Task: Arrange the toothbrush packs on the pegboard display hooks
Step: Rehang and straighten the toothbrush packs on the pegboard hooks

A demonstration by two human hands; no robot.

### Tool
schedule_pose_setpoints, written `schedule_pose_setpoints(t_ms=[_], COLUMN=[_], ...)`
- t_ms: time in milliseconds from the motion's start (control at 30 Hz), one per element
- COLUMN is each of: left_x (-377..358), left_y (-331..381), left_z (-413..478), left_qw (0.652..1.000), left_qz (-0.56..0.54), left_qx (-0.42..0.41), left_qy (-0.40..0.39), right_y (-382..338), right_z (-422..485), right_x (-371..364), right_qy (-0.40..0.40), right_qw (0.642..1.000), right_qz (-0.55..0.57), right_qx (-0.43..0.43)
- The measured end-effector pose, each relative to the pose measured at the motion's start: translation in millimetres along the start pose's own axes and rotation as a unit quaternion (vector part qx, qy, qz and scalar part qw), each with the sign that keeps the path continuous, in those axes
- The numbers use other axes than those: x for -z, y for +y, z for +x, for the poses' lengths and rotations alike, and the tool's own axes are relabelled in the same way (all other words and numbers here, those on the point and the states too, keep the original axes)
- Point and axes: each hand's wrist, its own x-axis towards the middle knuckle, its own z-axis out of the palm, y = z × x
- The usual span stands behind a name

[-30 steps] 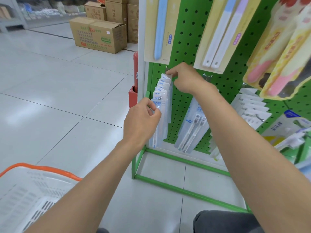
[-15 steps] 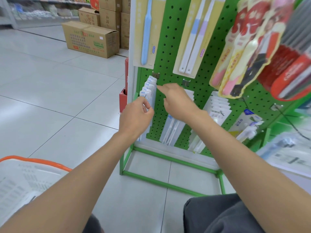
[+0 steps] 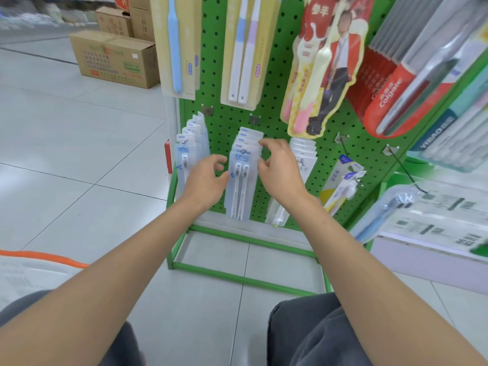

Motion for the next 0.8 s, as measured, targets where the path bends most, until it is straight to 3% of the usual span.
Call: schedule_pose_setpoints(t_ms=[267, 467, 800], left_x=[-22, -19, -8], left_y=[0, -4, -1], left_z=[13, 11, -15], left_qw=[0.998, 0.997, 0.985], left_qz=[-0.047, -0.060, -0.128], left_qx=[0.030, 0.050, 0.050], left_qy=[0.007, -0.001, -0.108], right_y=[9, 9, 21], right_z=[10, 5, -25], right_x=[-9, -6, 2], right_qy=[-0.028, 0.009, -0.071], right_qw=[0.998, 0.999, 0.986], right_qz=[0.052, 0.041, 0.139], right_qx=[-0.013, 0.006, -0.054])
